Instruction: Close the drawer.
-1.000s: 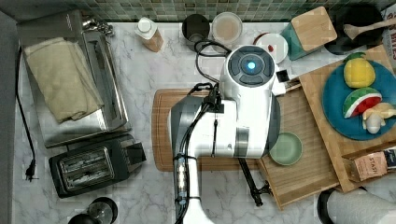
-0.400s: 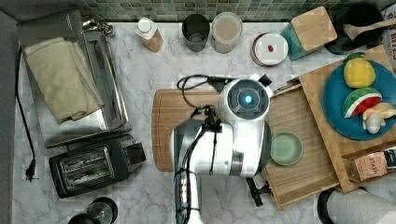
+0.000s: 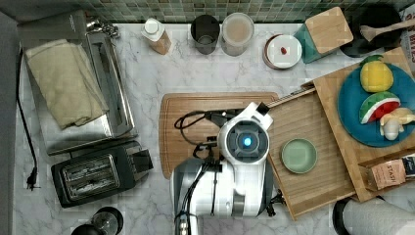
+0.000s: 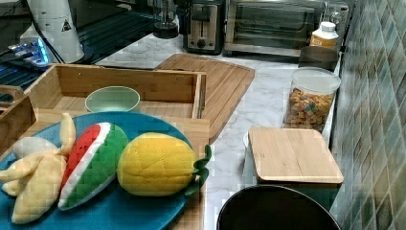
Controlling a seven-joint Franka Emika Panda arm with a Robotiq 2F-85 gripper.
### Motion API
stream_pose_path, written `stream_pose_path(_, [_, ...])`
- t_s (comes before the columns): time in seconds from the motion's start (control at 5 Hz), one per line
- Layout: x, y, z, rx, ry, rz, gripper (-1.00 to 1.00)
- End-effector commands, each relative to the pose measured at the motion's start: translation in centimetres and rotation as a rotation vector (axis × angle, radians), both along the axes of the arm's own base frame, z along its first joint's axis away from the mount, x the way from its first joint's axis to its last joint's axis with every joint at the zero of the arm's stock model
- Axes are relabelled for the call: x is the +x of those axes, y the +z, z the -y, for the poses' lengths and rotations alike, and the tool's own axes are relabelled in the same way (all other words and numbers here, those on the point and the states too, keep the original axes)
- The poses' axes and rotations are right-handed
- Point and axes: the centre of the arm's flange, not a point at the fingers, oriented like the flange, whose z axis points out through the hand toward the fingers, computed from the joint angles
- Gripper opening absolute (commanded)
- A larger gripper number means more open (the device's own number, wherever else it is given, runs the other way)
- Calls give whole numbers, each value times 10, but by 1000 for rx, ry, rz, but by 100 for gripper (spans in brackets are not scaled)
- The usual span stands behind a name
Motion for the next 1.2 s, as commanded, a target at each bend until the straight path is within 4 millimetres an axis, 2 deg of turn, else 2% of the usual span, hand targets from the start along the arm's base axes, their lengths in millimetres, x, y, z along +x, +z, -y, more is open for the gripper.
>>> stream_pose_path(0.2, [-36,-45,-24,-70,258,-76,-100])
stream_pose_path(0.8, [-82,-97,-5,-102,387,-92,-100])
stream_pose_path(1.0, [-88,-116,4,-84,416,-110,-100])
stream_pose_path(1.2, [-91,-124,15,-92,436,-123,-100])
